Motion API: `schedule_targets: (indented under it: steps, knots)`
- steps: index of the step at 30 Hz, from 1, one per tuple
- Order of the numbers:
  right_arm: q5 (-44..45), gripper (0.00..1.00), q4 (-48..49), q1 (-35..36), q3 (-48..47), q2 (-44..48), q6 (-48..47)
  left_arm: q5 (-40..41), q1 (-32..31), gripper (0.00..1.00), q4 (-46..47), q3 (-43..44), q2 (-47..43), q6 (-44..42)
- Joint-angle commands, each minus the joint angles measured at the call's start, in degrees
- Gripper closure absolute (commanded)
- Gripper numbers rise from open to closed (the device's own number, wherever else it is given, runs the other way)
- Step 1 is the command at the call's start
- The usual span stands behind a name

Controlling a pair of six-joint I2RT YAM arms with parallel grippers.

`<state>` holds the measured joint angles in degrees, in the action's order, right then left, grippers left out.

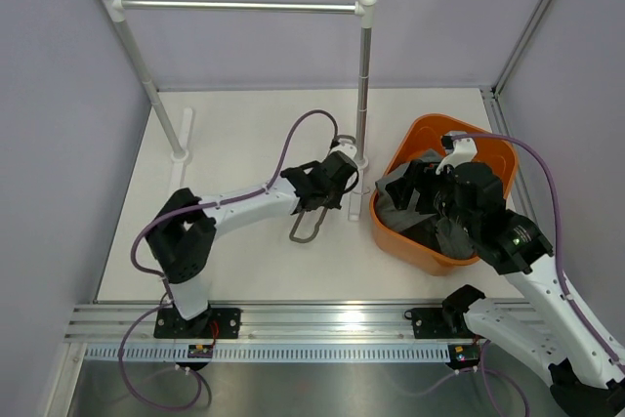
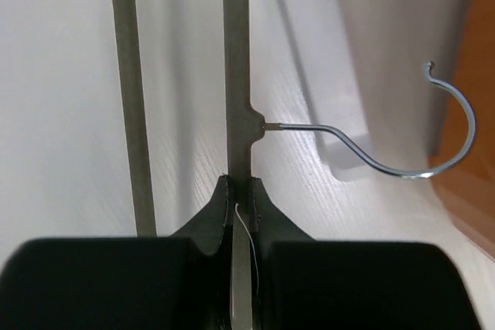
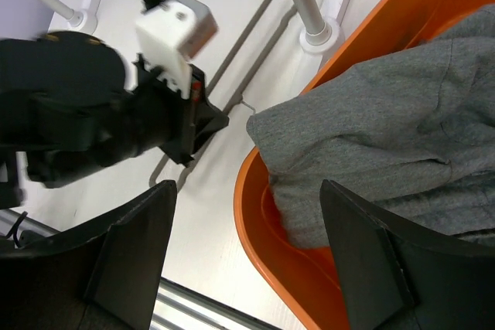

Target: Remove the shorts from the hanger

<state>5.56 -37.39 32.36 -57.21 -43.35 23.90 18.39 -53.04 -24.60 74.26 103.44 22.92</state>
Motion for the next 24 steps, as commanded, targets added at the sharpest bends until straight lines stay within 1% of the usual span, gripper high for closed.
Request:
schedule_targets:
  steps: [1,4,9,11,14,15,17,18,21,22,24]
  knots:
    - [1.4,0.17,0.2,0.3,-1.6,0.4,-0.6,-2.2,-0.2,1.0,-0.3,3.2,-6.5,-1.8]
    - [1.6,0.17,0.2,0.3,-1.7,0.5,-0.8,-1.7,0.2,1.0,-1.4,2.8,-9.6,-0.4]
    - [0.7,0.18,0.3,0.3,-3.8,-0.6,-1.1,-4.0,2.7,1.0,-0.9,0.2,-17.2,2.0]
    - [0.1,0.19,0.3,0.3,-5.8,-2.3,-1.3,-3.7,3.0,1.0,-1.4,-0.2,-19.2,2.5]
    - [-1.0,0.25,0.8,0.3,-7.8,-5.6,-1.4,-3.2,4.1,1.0,-2.8,-0.4,-23.4,3.5]
    - [-2.1,0.34,0.9,0.4,-9.6,-6.6,-1.5,-3.5,4.4,1.0,-2.9,-0.6,-24.4,3.8]
    - [-2.8,0.42,0.4,0.9,-13.1,-11.3,-1.4,-4.9,5.2,1.0,-3.1,-0.7,-26.7,3.9]
    - [-2.4,0.5,0.4,1.1,-14.1,-12.9,-1.5,-5.1,5.3,1.0,-3.4,-0.4,-27.1,3.8]
    - [-1.4,0.61,-0.3,2.5,-18.5,-21.3,-1.5,-5.6,5.3,1.0,-4.3,0.4,-27.9,3.7]
    - [-1.3,0.68,-0.3,2.8,-19.4,-22.8,-1.4,-5.6,5.2,1.0,-4.2,0.5,-28.2,3.7]
    - [-1.3,0.72,0.0,3.3,-22.1,-25.5,-1.1,-5.9,5.3,1.0,-4.5,1.0,-28.6,3.9]
